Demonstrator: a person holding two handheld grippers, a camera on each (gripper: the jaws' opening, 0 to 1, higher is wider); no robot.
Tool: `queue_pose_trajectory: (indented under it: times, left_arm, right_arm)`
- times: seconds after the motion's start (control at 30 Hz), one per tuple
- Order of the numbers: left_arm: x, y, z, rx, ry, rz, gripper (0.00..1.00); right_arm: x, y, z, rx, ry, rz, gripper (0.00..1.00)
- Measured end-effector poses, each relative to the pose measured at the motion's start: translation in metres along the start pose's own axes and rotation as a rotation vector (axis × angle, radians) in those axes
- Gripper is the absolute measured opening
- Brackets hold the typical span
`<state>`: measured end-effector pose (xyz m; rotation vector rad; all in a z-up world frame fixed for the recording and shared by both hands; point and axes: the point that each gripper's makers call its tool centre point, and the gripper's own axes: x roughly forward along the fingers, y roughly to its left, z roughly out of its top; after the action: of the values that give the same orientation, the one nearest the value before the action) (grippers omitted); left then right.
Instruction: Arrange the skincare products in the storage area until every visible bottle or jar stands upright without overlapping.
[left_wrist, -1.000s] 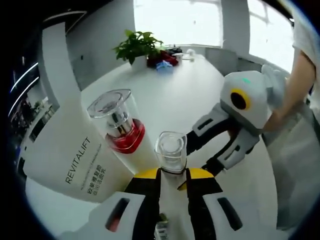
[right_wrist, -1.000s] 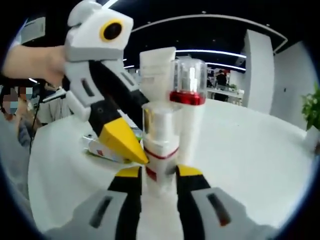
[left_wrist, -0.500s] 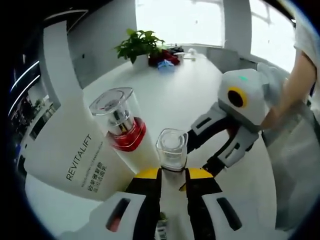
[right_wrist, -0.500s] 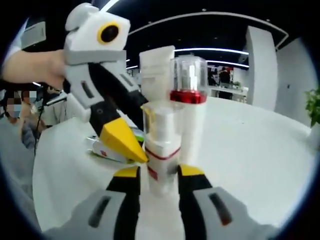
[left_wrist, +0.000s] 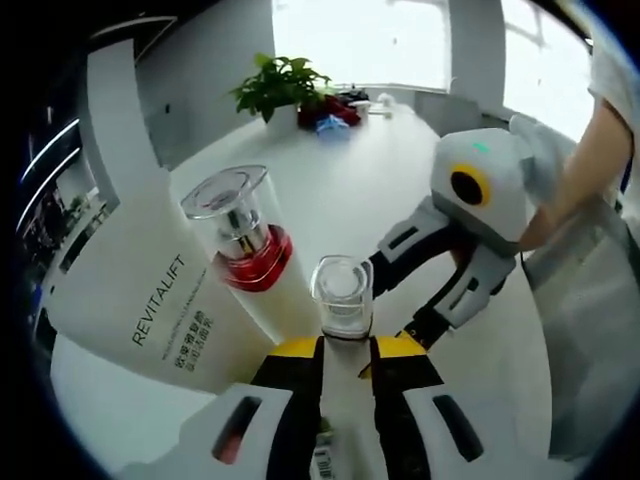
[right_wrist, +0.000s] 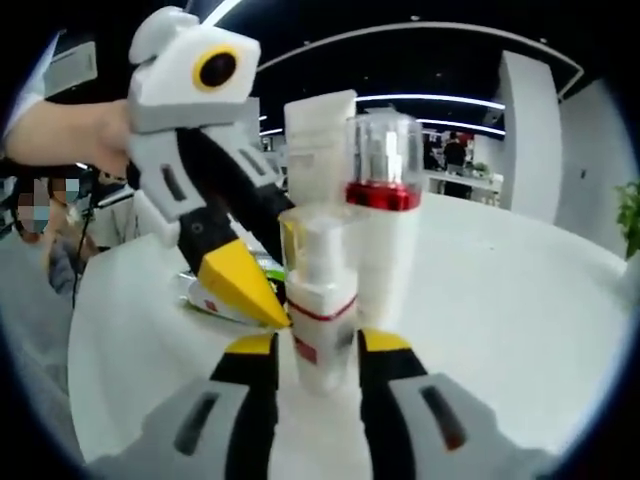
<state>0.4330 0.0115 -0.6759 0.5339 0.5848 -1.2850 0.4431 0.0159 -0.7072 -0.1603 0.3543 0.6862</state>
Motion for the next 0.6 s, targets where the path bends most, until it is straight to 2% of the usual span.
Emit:
queue_pose_trajectory:
  times: [0.4,0.5,0.6]
  left_arm:
    - [-0.007,0.000,-0.001,-0.010,0.005,0.015,0.18]
    - [-0.012,-0.001,-0.002,-0.022,0.004,0.027,0.20]
    - [-0.018,-0.004,-0.005,-0.042,0.005,0.039,0.23]
  right_arm:
    - [-0.006,-0.001,-0.001,0.008,0.014,-0.017,0.37]
    - [-0.010,-0.002,0.000,0.012,0.018,-0.021,0.39]
    - [-0.015,-0.001,0.003,0.016,0.021,-0.027,0.46]
